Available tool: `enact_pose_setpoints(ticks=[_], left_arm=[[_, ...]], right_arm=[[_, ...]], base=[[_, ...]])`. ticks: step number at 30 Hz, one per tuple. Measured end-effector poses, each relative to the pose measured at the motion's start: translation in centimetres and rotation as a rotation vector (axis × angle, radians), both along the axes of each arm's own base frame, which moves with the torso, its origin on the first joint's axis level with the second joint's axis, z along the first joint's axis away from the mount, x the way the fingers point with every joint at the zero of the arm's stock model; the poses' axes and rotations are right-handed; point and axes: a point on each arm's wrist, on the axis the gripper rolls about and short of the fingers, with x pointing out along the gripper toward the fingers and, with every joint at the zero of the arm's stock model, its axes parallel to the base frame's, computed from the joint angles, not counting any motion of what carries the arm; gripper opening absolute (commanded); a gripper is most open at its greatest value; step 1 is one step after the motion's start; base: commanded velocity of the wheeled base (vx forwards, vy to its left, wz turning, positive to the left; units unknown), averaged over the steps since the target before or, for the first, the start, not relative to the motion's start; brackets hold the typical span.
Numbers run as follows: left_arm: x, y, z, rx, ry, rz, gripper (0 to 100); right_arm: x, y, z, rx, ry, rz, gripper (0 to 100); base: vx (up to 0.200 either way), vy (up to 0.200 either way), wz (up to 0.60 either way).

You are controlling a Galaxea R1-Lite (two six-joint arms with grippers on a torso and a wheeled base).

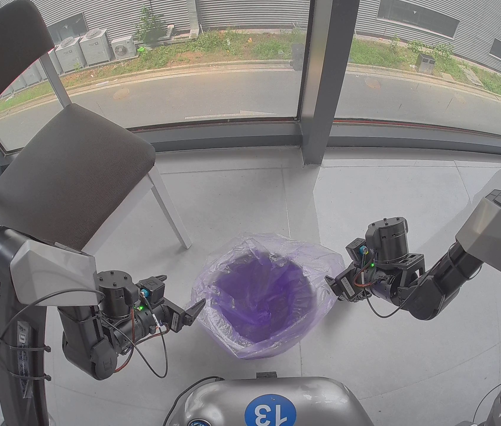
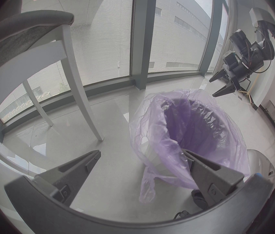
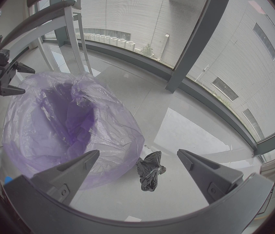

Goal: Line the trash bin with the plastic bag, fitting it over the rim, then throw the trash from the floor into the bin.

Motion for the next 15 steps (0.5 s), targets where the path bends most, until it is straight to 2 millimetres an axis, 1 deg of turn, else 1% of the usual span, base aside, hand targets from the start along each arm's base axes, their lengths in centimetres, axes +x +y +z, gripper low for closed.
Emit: enact_pose_setpoints(ticks=[7,15], left_arm=[[0.0,0.3,-1.5,0.013,0.042,0.009,100],[1.5,0.4,-3.8,0.018,0.059,0.026,100]], right_arm=[[0.4,0.0,-0.7,-0.003,0.008,-0.005,100],[1.3,-0.2,-1.0,0.003,-0.002,-0.019,100]], base=[[0.000,0.000,0.00],[0.000,0.000,0.00]])
